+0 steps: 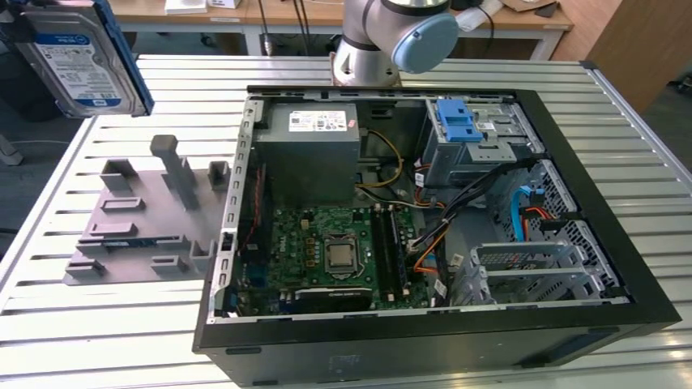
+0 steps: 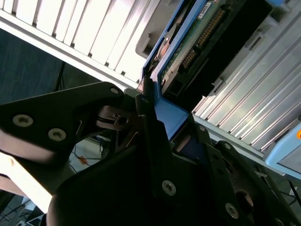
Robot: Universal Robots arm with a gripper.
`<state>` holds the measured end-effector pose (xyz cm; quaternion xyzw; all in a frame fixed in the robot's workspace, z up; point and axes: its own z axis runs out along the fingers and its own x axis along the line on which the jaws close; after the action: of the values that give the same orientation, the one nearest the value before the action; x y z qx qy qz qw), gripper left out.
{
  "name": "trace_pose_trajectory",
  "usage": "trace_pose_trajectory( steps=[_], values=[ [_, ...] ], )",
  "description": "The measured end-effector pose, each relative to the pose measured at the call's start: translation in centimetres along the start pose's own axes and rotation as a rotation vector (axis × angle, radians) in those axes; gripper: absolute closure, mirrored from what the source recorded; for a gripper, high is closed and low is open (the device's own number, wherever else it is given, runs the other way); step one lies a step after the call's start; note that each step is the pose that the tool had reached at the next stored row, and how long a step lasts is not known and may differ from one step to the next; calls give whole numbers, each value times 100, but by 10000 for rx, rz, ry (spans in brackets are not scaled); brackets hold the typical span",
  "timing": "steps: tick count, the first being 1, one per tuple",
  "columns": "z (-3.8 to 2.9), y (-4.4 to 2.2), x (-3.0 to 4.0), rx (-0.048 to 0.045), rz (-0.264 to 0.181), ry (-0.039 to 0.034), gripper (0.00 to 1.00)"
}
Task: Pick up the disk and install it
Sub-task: 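Pick up the disk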
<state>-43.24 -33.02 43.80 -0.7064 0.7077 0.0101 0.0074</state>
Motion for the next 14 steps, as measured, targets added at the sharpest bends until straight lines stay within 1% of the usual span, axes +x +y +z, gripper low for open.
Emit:
trace_pose_trajectory(
  steps=[10,14],
  values=[
    [-320,1,-8,-1,0,1,64],
    [-419,2,-10,0,0,0,64]
  ],
)
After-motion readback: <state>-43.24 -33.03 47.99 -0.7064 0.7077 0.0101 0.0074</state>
